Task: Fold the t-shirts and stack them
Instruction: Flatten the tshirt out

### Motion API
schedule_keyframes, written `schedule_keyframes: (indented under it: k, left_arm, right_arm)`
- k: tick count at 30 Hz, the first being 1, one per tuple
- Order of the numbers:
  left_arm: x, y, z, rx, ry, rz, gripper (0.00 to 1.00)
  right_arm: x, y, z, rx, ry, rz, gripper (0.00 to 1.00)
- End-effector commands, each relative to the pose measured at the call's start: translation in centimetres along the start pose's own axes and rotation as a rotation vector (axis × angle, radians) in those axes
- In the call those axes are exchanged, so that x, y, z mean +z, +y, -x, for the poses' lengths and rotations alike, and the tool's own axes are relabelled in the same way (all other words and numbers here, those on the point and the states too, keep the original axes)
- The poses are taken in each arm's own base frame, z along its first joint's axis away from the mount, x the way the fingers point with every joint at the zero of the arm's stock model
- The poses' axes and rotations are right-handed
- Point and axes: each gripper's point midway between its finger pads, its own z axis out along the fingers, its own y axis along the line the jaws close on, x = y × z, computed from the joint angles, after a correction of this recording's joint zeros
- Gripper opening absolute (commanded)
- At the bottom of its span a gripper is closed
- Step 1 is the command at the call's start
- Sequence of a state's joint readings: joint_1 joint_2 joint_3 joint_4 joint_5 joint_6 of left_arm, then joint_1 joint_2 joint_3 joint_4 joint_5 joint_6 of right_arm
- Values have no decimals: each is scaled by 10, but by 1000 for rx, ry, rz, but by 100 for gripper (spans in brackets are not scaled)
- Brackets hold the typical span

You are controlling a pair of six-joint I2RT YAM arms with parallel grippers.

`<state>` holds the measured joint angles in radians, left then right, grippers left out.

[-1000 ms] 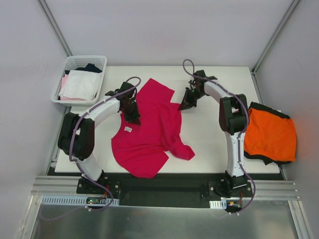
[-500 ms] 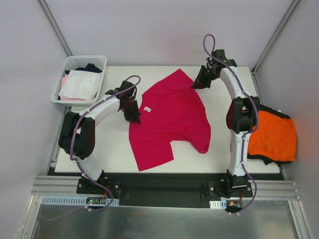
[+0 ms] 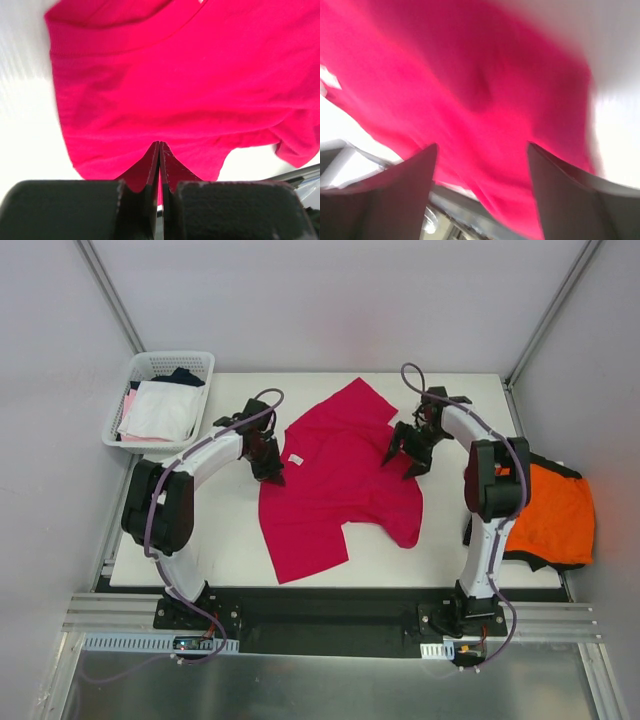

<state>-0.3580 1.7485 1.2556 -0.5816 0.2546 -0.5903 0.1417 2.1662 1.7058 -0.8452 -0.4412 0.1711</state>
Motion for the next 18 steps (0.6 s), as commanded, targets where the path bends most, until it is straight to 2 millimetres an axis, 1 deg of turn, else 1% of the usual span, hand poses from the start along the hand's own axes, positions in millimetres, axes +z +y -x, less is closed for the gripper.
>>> schedule_keyframes:
  k: [1, 2, 3, 4, 5, 6, 8, 9, 12, 15, 18]
  left_arm:
    - [0, -18, 20, -18, -11, -47, 0]
    - [0, -23, 20, -23, -1, -64, 0]
    - [3, -25, 21, -30, 4, -72, 0]
    - [3, -27, 21, -33, 7, -78, 0]
    - [4, -27, 21, -34, 10, -81, 0]
    - [5, -27, 20, -36, 14, -84, 0]
    - [8, -26, 19, -41, 20, -82, 0]
    - [9, -26, 19, -42, 26, -85, 0]
    - [9, -30, 21, -43, 26, -95, 0]
    - [7, -33, 24, -36, 19, -105, 0]
    - [5, -33, 23, -35, 17, -107, 0]
  right_arm:
    - [-55, -2, -31, -65, -121, -13, 74]
    - [-56, -15, -51, -49, -107, -30, 73]
    - [-59, -22, -54, -36, -119, -37, 73]
    - [-60, -32, -60, -25, -125, -63, 73]
    - [-66, -38, -70, -17, -136, -68, 74]
    - [-68, -45, -74, -6, -136, -76, 73]
    - [-73, -51, -79, -1, -151, -84, 74]
    - [-70, -59, -84, 9, -135, -97, 73]
    - [-62, -74, -87, 35, -120, -120, 73]
    - [-55, -82, -80, 62, -118, -115, 71]
    - [-50, -86, -70, 72, -119, -109, 63]
